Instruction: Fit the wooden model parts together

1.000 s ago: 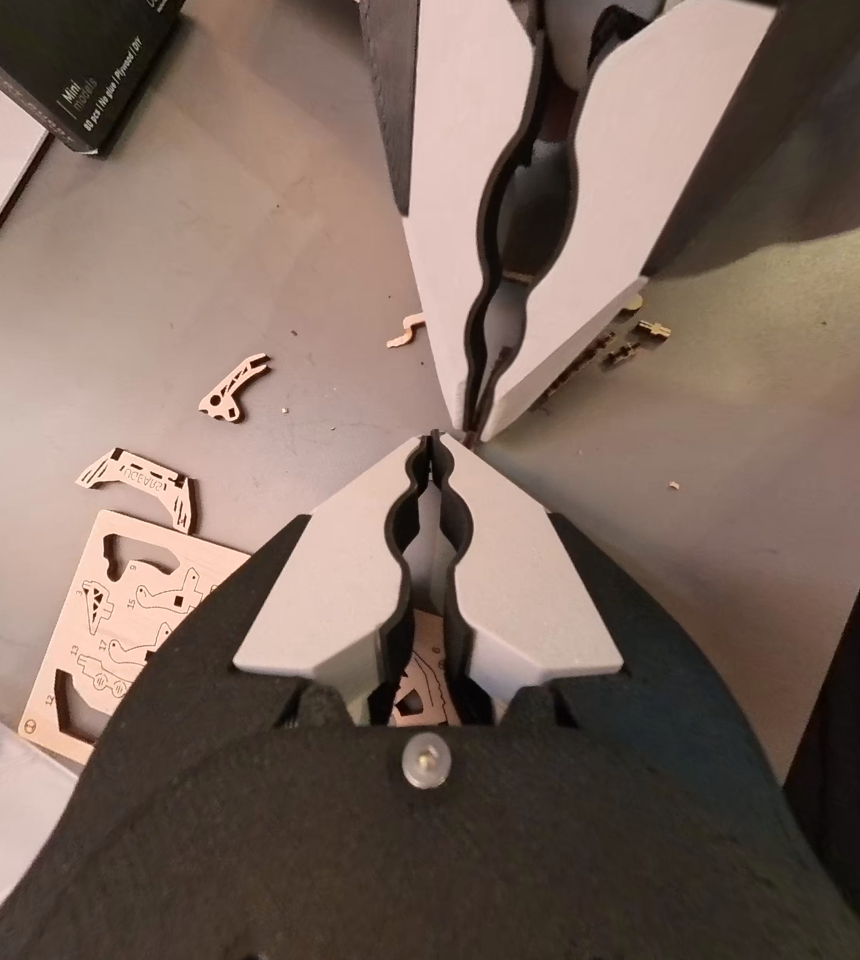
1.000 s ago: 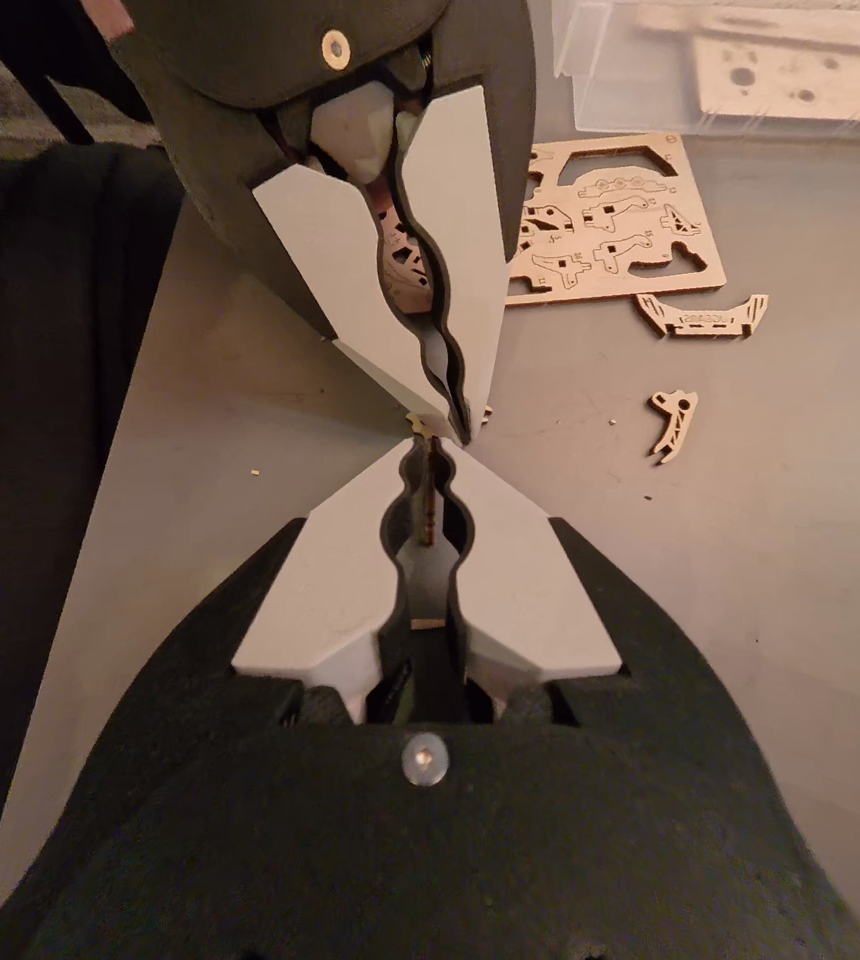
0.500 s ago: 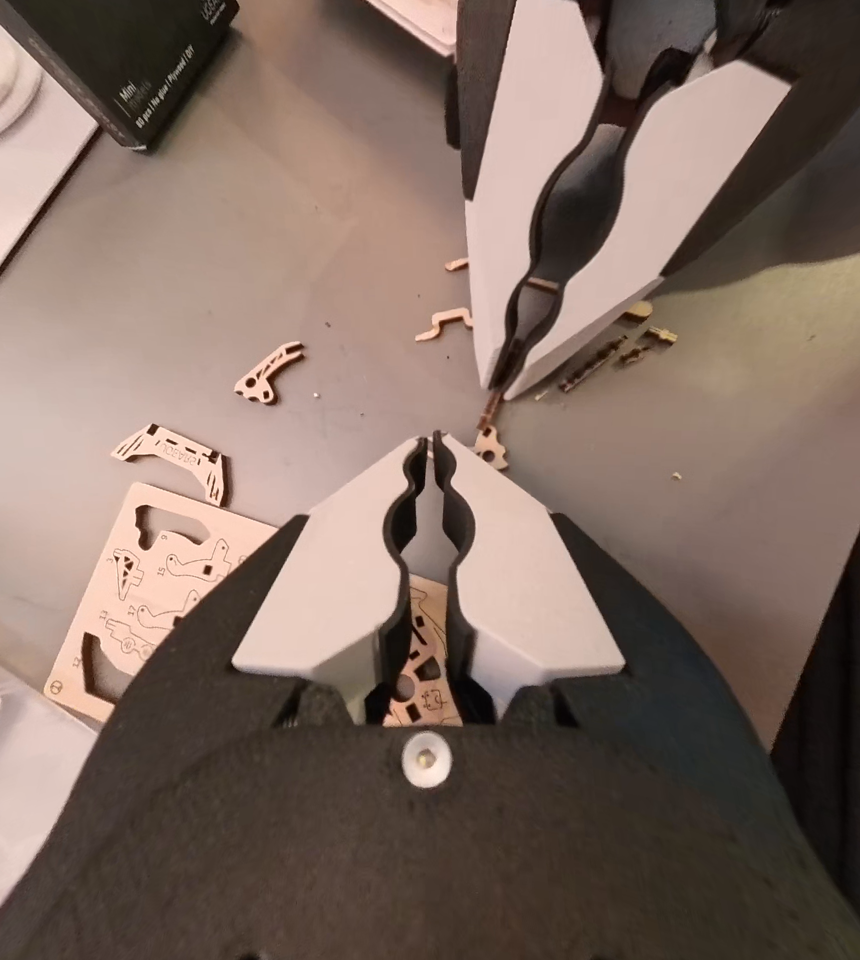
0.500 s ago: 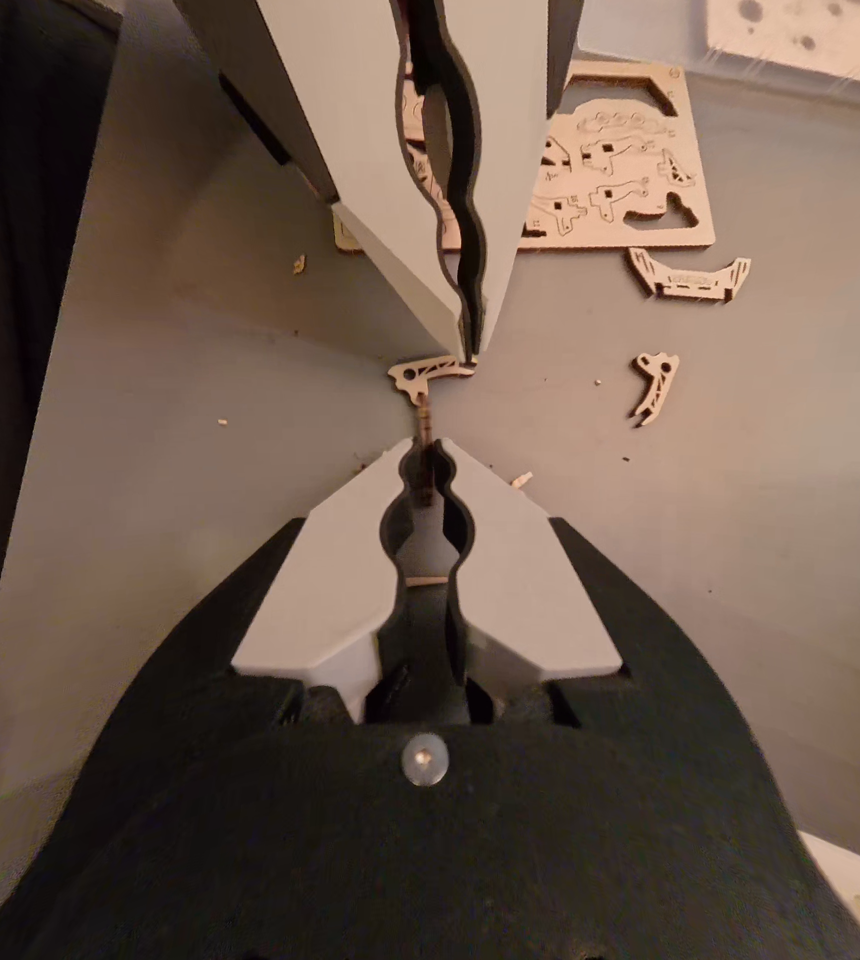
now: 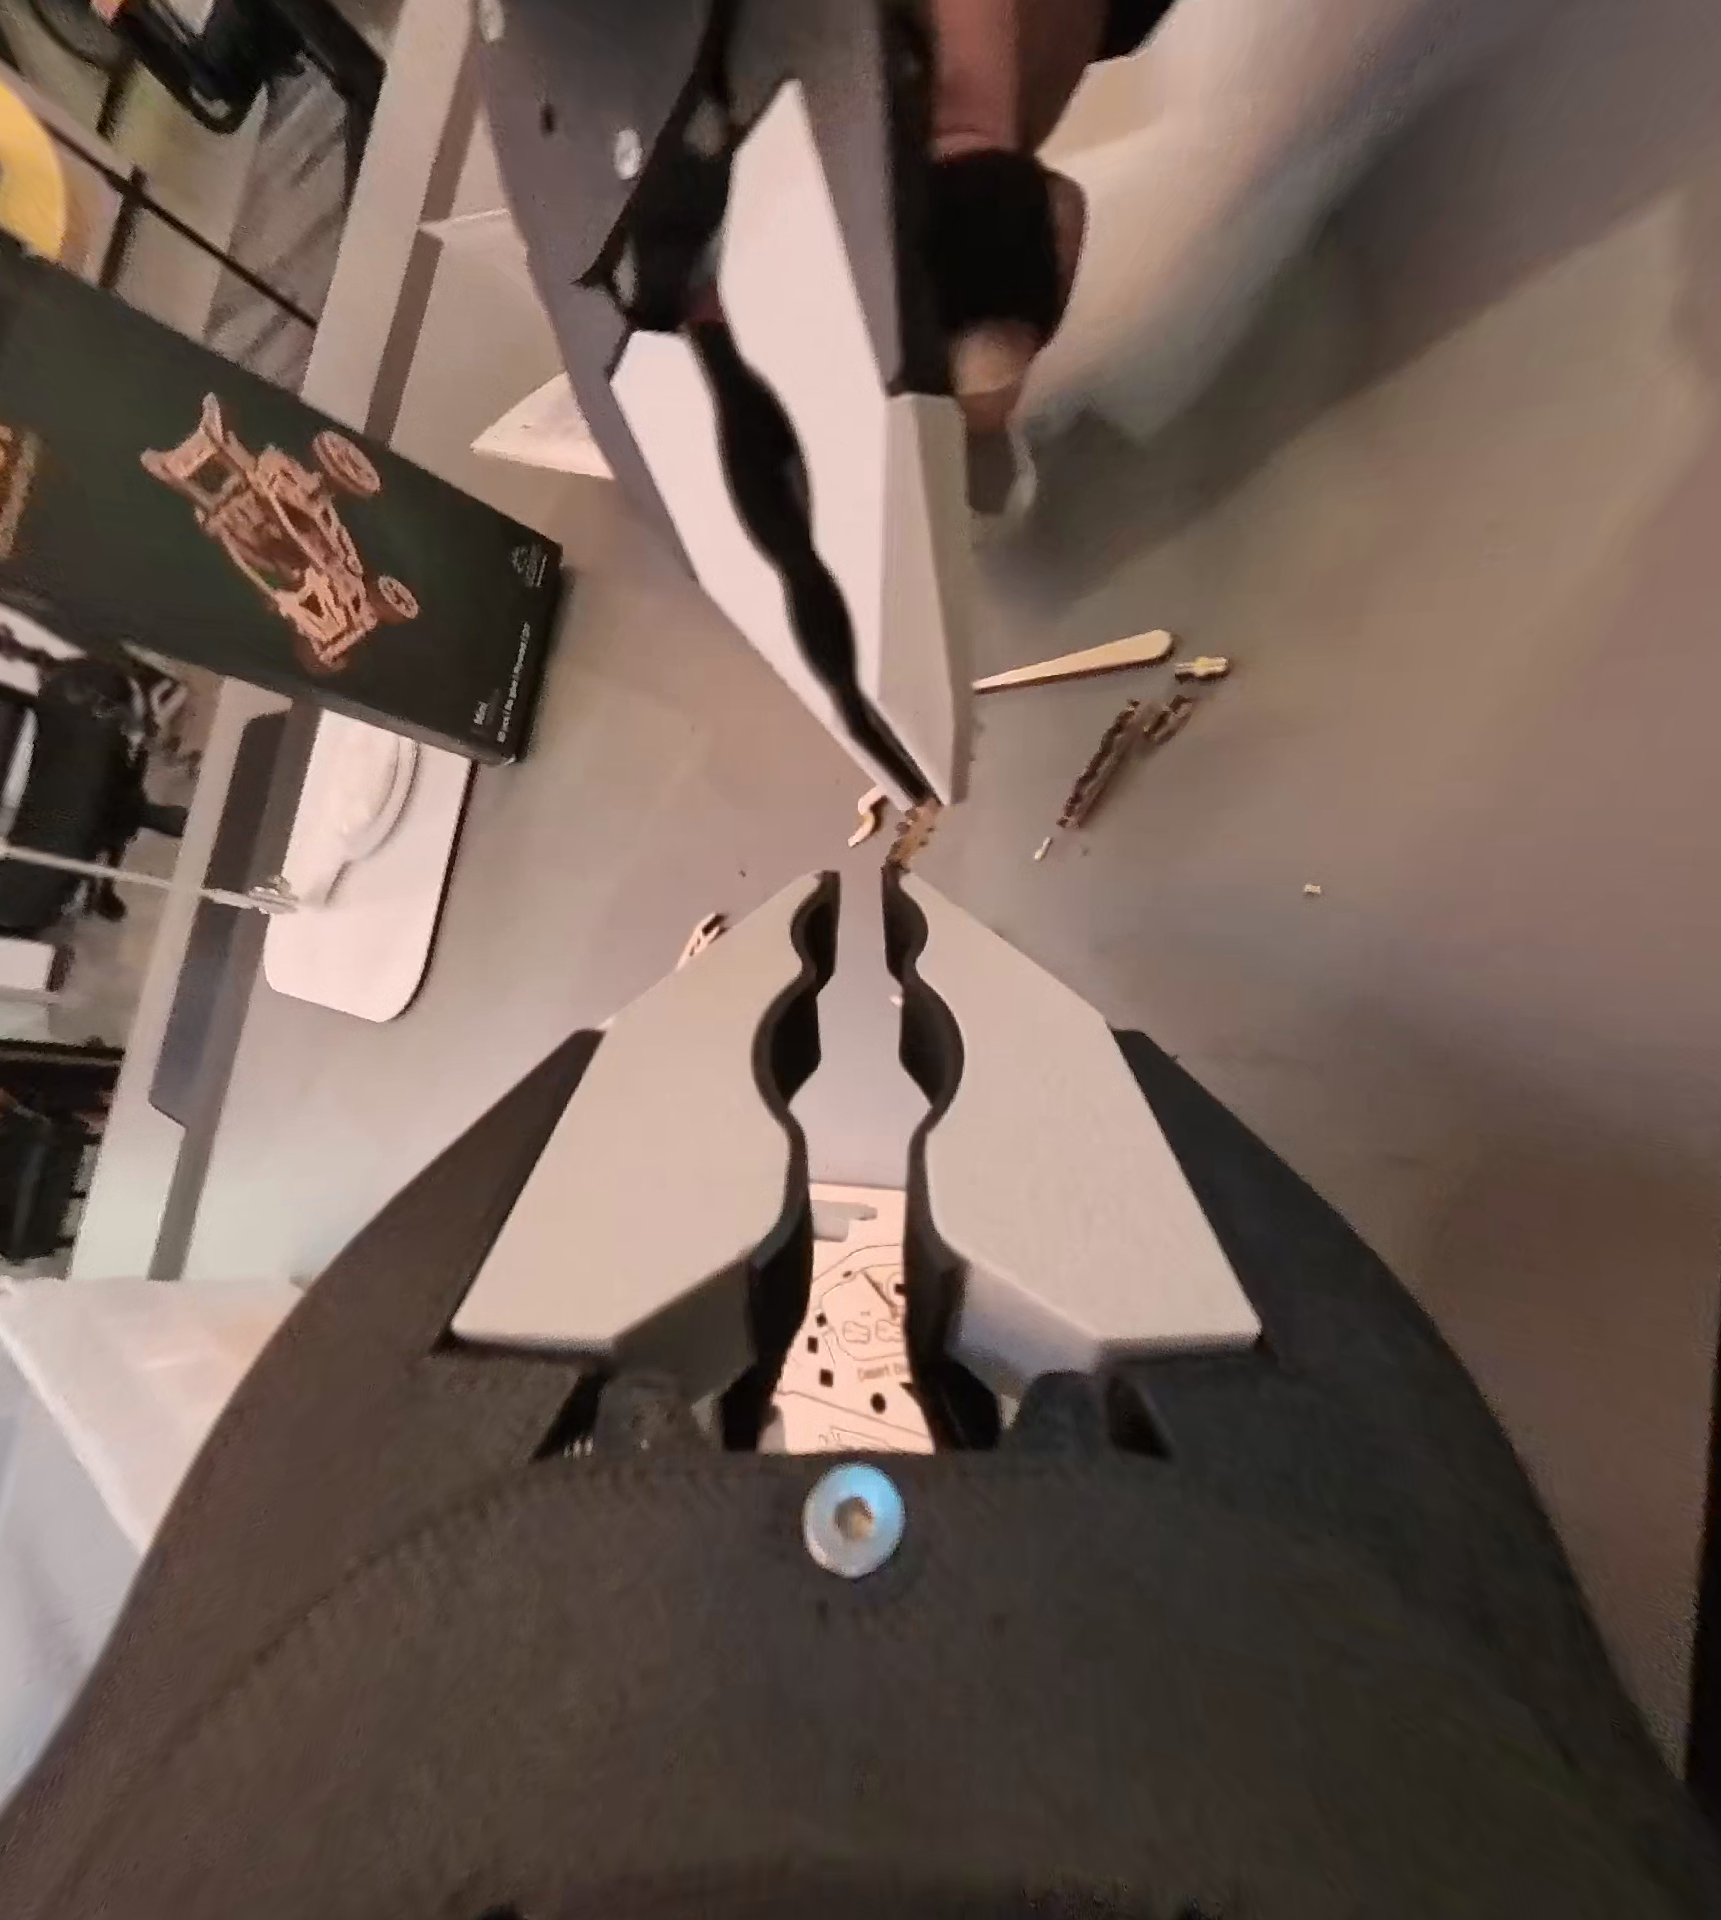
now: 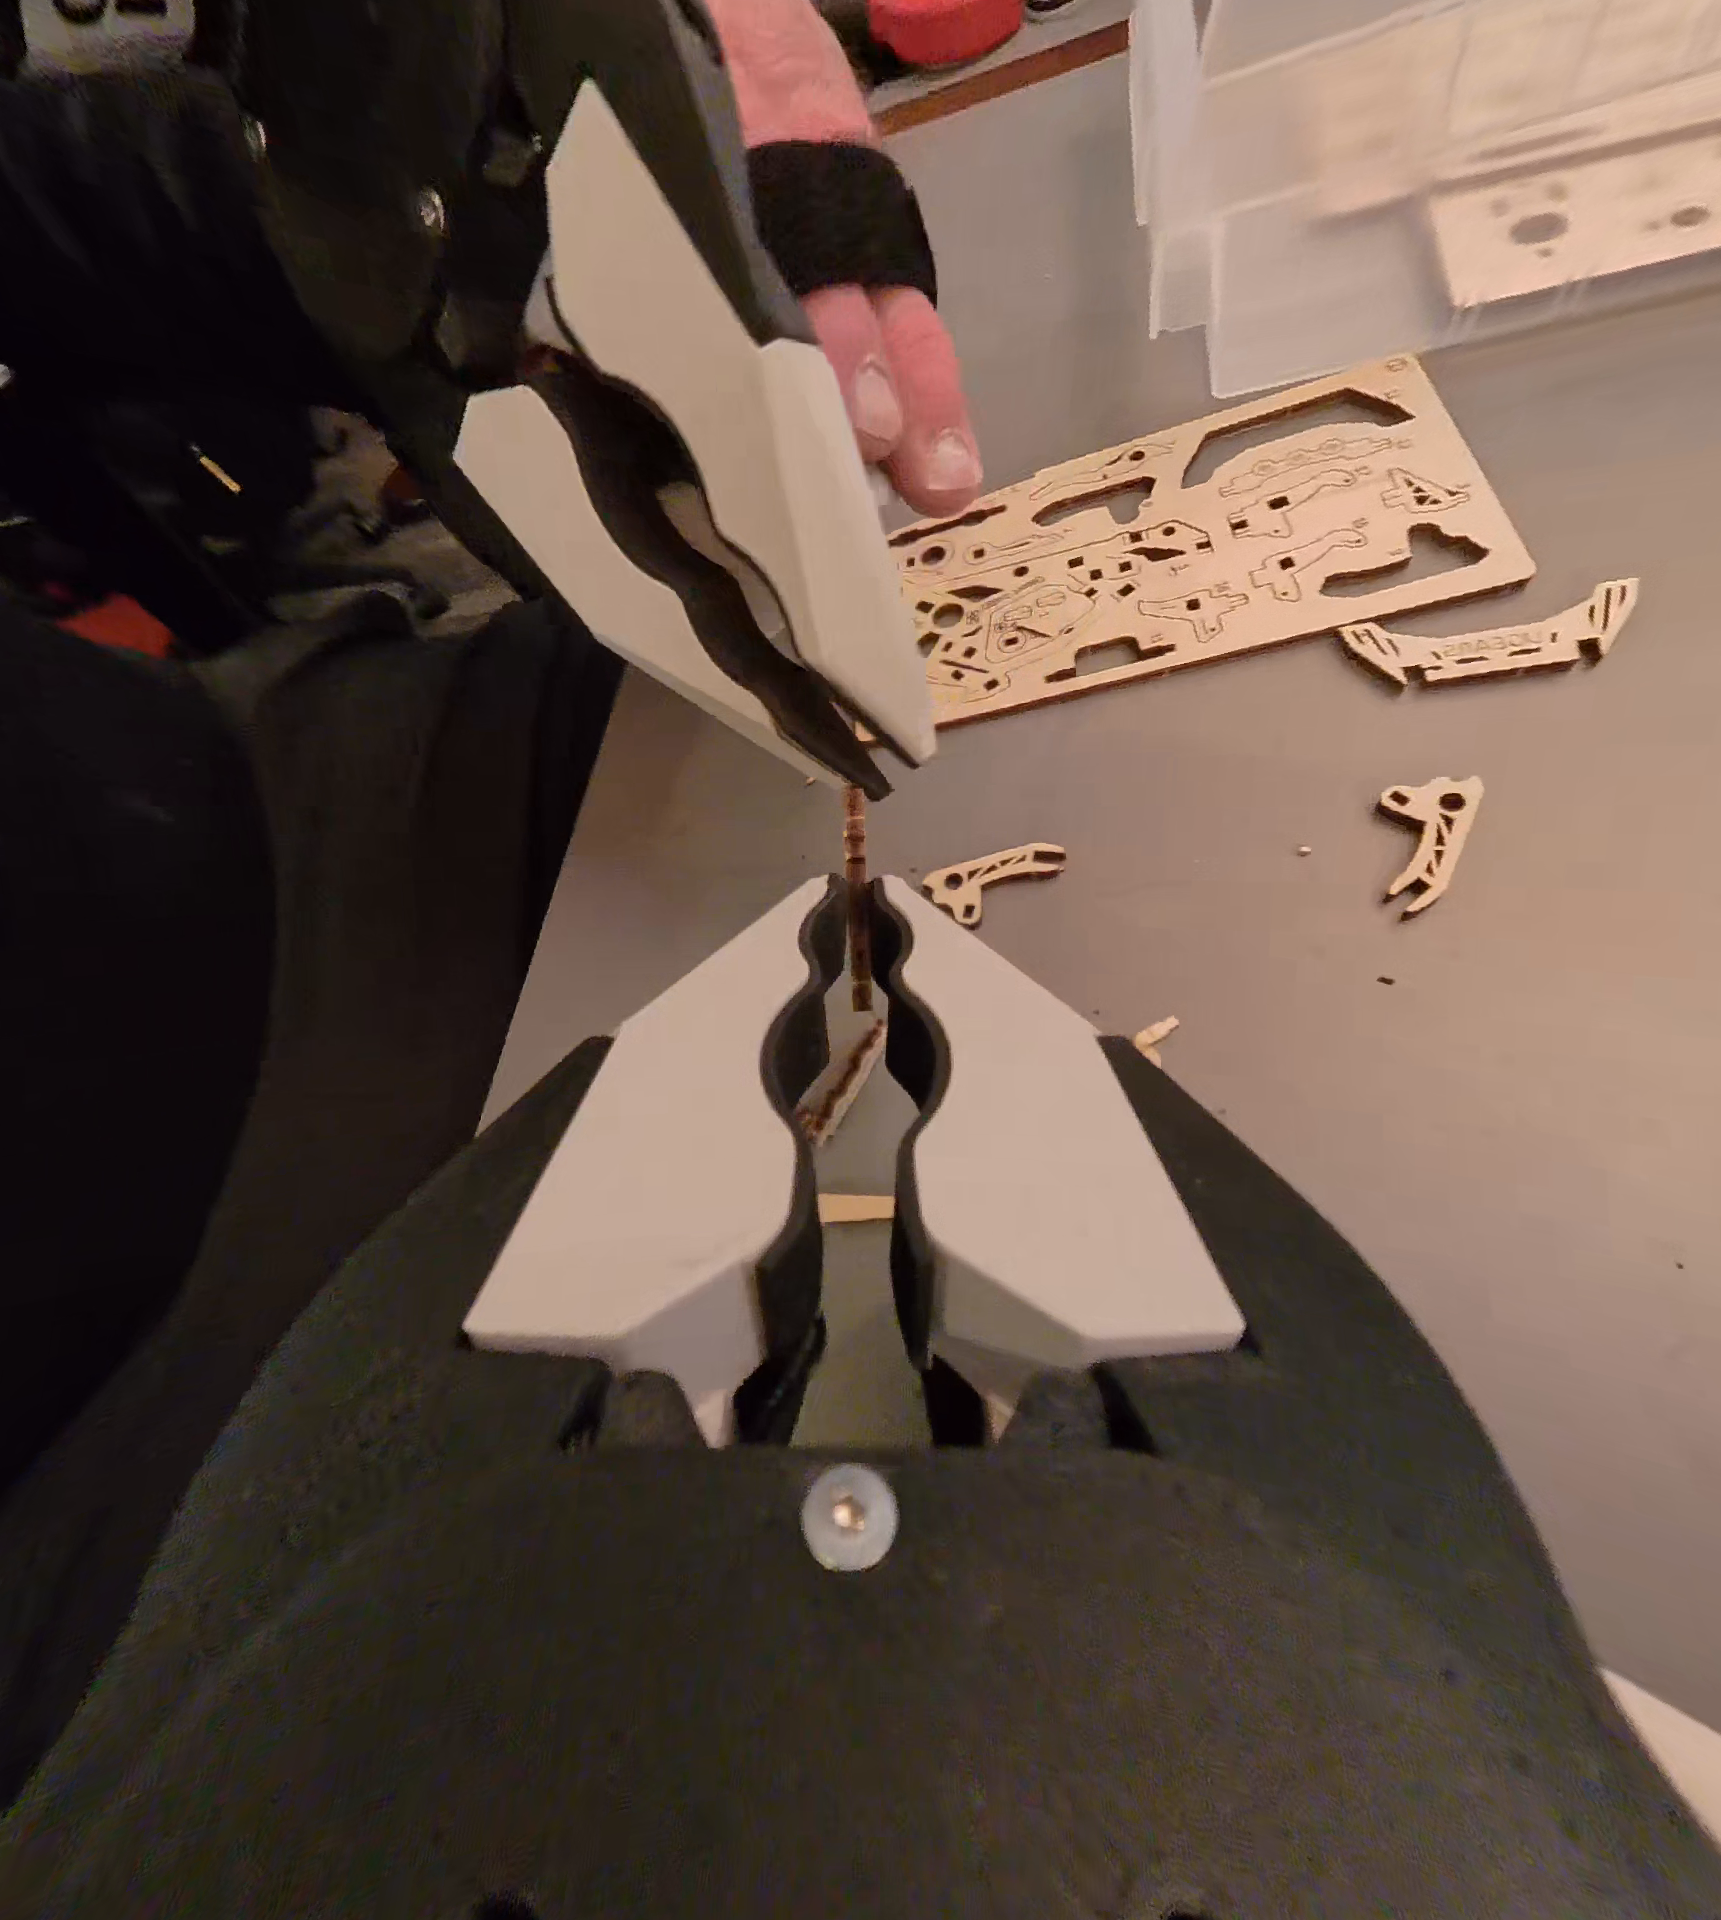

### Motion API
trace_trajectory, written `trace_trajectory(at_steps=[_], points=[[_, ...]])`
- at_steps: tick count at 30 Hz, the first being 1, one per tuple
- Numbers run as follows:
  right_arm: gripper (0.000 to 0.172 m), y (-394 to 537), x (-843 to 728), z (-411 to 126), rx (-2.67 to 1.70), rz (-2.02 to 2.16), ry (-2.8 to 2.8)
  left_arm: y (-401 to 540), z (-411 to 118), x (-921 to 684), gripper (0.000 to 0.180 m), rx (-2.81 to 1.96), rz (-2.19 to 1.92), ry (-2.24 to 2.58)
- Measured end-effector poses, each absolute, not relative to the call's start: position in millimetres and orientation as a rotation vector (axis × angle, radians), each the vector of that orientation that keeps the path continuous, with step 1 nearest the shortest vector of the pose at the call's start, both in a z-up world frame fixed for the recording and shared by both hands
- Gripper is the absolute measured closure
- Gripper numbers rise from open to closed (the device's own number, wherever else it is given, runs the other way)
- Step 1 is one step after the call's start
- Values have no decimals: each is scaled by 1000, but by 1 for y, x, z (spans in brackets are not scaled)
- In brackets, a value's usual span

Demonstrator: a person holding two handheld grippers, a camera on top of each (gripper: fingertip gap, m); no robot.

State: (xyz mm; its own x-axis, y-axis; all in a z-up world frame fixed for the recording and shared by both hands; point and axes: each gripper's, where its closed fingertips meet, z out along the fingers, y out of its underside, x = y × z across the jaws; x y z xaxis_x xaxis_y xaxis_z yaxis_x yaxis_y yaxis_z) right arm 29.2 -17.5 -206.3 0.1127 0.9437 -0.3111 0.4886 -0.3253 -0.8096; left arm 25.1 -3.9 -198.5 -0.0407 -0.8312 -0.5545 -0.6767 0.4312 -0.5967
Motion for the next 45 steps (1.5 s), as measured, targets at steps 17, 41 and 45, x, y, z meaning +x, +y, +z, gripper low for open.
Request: trace_trajectory(at_steps=[17, 41, 45], points=[[165, -13, 32, -196, -1881, 1147, -1353, -11, -201, 29, 180, -1235, -127, 1784], [172, -14, 17, -124, -1547, 1337, -959, -18, -134, 24, 180, -1425, -1203, 1174], [165, -15, 15, -121, -1542, 1361, -934, -16, -134, 23, 180, -1430, -1233, 1162]])
